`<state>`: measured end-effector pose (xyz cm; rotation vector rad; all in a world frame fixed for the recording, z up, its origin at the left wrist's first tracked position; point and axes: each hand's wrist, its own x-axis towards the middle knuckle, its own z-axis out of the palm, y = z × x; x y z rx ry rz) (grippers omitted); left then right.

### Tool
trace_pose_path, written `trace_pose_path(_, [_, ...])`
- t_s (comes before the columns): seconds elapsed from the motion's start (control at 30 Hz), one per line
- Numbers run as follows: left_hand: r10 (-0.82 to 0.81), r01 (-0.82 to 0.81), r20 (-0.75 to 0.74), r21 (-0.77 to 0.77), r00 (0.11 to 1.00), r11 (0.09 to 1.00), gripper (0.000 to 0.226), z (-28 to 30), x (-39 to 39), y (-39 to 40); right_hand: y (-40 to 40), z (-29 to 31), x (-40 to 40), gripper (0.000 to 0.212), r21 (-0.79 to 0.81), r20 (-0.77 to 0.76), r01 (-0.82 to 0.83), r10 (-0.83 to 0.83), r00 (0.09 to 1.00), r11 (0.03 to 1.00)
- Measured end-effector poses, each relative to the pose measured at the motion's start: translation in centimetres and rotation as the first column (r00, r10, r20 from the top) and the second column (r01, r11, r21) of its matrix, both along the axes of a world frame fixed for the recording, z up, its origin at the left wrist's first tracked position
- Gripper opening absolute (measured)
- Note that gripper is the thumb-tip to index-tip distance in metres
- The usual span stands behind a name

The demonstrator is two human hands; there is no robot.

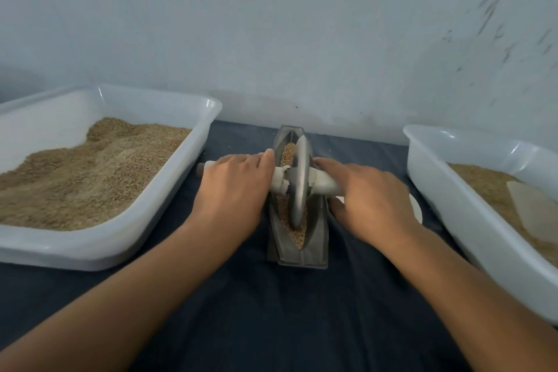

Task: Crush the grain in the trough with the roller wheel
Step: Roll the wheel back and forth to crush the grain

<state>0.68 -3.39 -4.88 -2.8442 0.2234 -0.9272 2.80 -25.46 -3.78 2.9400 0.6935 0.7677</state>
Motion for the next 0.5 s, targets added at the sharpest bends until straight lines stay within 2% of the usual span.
trace_pose_path(0.13, [0.037, -0.037, -0.049, -0.008, 0.998, 0.999, 0.048, -0.1, 1.8, 0.2, 0.7, 0.3, 1.7, 0.060, -0.037, -0.017, 0.061, -0.061, 0.998, 0.997])
trace_pose_path(0.3, [0.059, -0.068, -0.150, -0.059, 0.987, 0.996, 0.050, 0.0, 4.5, 0.6, 1.4, 0.9, 4.7, 0.058, -0.058, -0.043, 0.118, -0.120, 0.992, 0.991])
trace_pose_path(0.5, [0.109, -0.107, -0.088, 0.022, 0.990, 0.994, 0.043, 0.1, 7.3, 0.2, 1.3, 0.7, 8.0, 0.072, -0.032, -0.126, 0.154, -0.157, 0.980, 0.988])
